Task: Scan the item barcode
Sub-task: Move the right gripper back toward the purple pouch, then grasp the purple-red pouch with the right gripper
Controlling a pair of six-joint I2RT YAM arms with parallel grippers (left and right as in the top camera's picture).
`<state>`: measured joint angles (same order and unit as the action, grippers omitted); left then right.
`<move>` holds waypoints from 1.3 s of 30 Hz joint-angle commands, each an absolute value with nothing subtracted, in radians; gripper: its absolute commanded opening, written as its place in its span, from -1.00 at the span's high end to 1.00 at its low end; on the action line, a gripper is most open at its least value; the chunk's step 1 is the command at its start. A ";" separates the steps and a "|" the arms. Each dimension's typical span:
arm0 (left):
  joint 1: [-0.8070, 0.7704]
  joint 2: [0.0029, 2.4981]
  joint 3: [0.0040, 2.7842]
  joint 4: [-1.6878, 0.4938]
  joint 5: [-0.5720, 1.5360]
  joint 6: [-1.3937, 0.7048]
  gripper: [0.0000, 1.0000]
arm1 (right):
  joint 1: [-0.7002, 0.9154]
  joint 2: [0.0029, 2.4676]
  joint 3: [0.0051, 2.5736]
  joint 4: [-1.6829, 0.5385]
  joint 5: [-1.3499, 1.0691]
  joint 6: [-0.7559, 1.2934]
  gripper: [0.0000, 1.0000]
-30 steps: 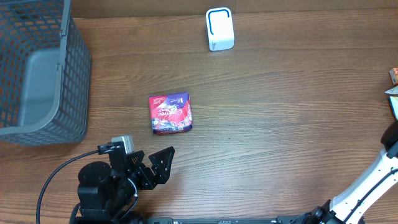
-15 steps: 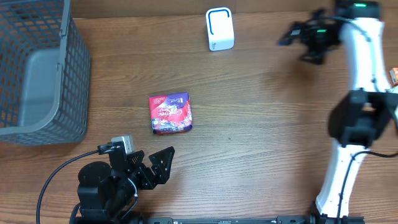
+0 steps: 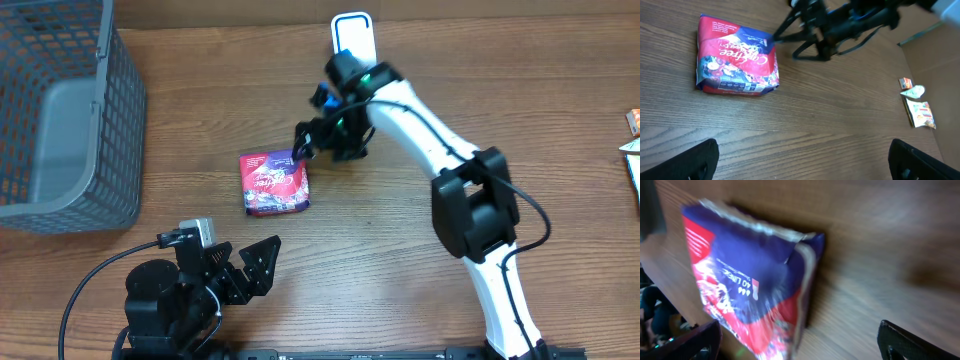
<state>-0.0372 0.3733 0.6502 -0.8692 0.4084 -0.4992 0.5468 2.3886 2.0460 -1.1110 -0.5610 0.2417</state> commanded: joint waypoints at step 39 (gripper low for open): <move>-0.033 0.369 0.656 -0.868 0.415 -0.509 -1.00 | 0.758 2.381 2.362 -1.491 0.185 0.231 -0.43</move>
<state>-0.0372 0.3733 0.6502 -0.8688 0.4084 -0.4992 0.7303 2.3898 2.3600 -1.5192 0.1307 0.2493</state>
